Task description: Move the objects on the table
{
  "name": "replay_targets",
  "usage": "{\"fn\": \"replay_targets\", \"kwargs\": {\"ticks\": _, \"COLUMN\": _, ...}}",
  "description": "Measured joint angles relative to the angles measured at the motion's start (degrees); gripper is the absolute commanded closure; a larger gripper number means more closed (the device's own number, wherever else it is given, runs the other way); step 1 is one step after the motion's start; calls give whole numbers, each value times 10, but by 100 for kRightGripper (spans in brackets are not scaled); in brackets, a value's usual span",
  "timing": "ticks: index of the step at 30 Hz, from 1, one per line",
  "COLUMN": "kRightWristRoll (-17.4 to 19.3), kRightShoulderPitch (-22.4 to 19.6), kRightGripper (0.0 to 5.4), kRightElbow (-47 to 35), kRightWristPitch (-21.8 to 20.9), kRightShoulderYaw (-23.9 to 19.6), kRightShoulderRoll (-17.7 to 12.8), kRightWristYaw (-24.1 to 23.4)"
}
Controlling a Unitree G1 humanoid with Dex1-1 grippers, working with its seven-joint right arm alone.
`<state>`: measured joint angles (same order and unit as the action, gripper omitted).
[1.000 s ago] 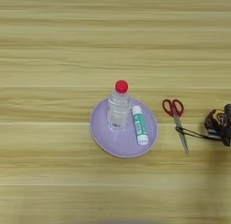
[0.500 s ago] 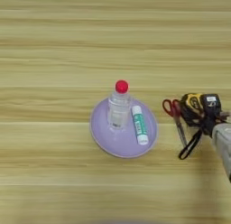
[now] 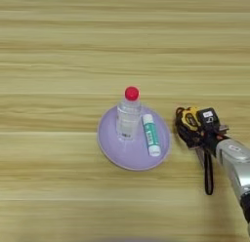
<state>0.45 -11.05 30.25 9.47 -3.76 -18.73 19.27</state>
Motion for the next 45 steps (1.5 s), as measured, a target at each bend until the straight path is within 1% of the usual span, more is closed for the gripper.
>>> {"fn": "replay_targets", "kwargs": {"ticks": 6, "kRightWristRoll": -16, "kRightShoulderPitch": 2, "kRightGripper": 120, "kRightElbow": -2, "kRightWristPitch": 13, "kRightShoulderYaw": 13, "kRightShoulderRoll": 0, "kRightWristYaw": -2}}
{"fn": "replay_targets", "kwargs": {"ticks": 18, "kRightWristRoll": -30, "kRightShoulderPitch": 2, "kRightGripper": 121, "kRightElbow": -4, "kRightWristPitch": 14, "kRightShoulderYaw": 19, "kRightShoulderRoll": 0, "kRightWristYaw": -6}}
{"fn": "replay_targets", "kwargs": {"ticks": 19, "kRightWristRoll": -32, "kRightShoulderPitch": 2, "kRightGripper": 92, "kRightElbow": -4, "kRightWristPitch": 14, "kRightShoulderYaw": 20, "kRightShoulderRoll": 0, "kRightWristYaw": -6}}
{"fn": "replay_targets", "kwargs": {"ticks": 29, "kRightWristRoll": -34, "kRightShoulderPitch": 2, "kRightGripper": 6, "kRightElbow": -5, "kRightWristPitch": 13, "kRightShoulderYaw": 21, "kRightShoulderRoll": 0, "kRightWristYaw": -7}}
{"fn": "replay_targets", "kwargs": {"ticks": 41, "kRightWristRoll": -34, "kRightShoulderPitch": 2, "kRightGripper": 6, "kRightElbow": -8, "kRightWristPitch": 12, "kRightShoulderYaw": 18, "kRightShoulderRoll": -1, "kRightWristYaw": -15}}
{"fn": "replay_targets", "kwargs": {"ticks": 45, "kRightWristRoll": -34, "kRightShoulderPitch": 2, "kRightGripper": 6, "kRightElbow": -8, "kRightWristPitch": 11, "kRightShoulderYaw": 8, "kRightShoulderRoll": -6, "kRightWristYaw": -23}}
